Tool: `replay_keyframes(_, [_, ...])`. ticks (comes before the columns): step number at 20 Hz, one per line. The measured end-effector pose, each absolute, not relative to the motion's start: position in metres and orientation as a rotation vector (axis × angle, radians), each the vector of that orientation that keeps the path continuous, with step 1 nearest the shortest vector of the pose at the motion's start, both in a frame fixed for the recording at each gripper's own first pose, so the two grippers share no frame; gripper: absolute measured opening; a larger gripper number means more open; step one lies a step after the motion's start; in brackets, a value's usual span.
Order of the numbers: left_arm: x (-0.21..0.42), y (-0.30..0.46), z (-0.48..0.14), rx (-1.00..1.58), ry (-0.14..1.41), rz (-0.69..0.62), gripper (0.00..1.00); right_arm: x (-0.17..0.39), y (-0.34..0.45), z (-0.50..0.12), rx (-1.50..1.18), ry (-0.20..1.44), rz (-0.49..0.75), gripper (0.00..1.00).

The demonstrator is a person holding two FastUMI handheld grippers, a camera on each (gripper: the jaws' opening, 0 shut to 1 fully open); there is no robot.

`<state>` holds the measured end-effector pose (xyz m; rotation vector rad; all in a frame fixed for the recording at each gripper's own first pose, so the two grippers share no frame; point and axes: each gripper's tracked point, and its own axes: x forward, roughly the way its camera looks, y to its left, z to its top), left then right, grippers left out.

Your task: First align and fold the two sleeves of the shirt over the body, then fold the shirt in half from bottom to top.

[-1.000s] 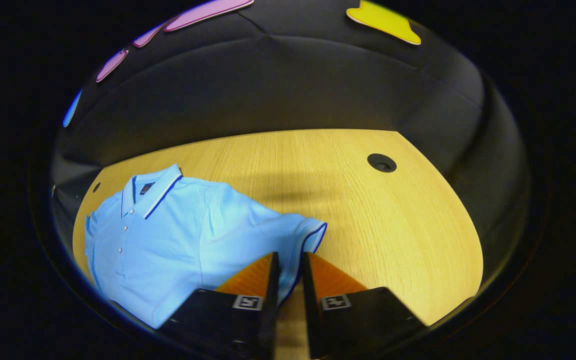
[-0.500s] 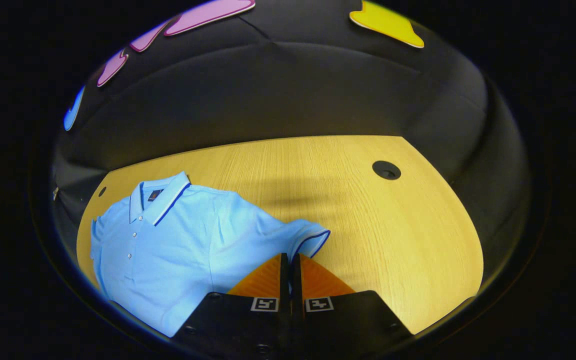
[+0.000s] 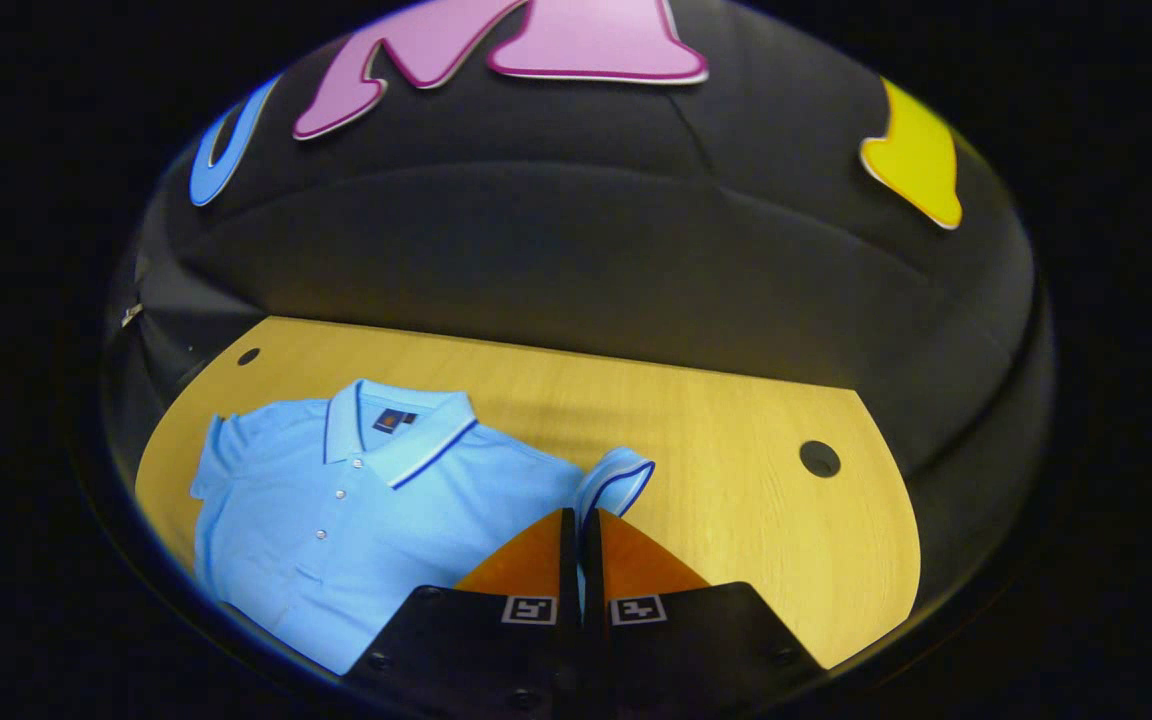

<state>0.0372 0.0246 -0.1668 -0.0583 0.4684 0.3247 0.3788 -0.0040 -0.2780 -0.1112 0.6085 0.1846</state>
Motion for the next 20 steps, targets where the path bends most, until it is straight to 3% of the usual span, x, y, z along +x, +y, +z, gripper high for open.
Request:
replay_keyframes(15, [0.003,0.084,-0.185,-0.195,0.453,0.497,0.99,0.321,0.178,-0.321,-0.223,0.691,0.482,0.07])
replay_keyframes(18, [0.017,0.092,-0.188,-0.194,0.448,0.485,0.99,0.305,0.197,-0.326,-0.187,0.709,0.531,0.16])
replay_keyframes(20, [0.035,0.097,-0.187,-0.2,0.439,0.467,0.99,0.295,0.199,-0.321,-0.164,0.702,0.535,0.29])
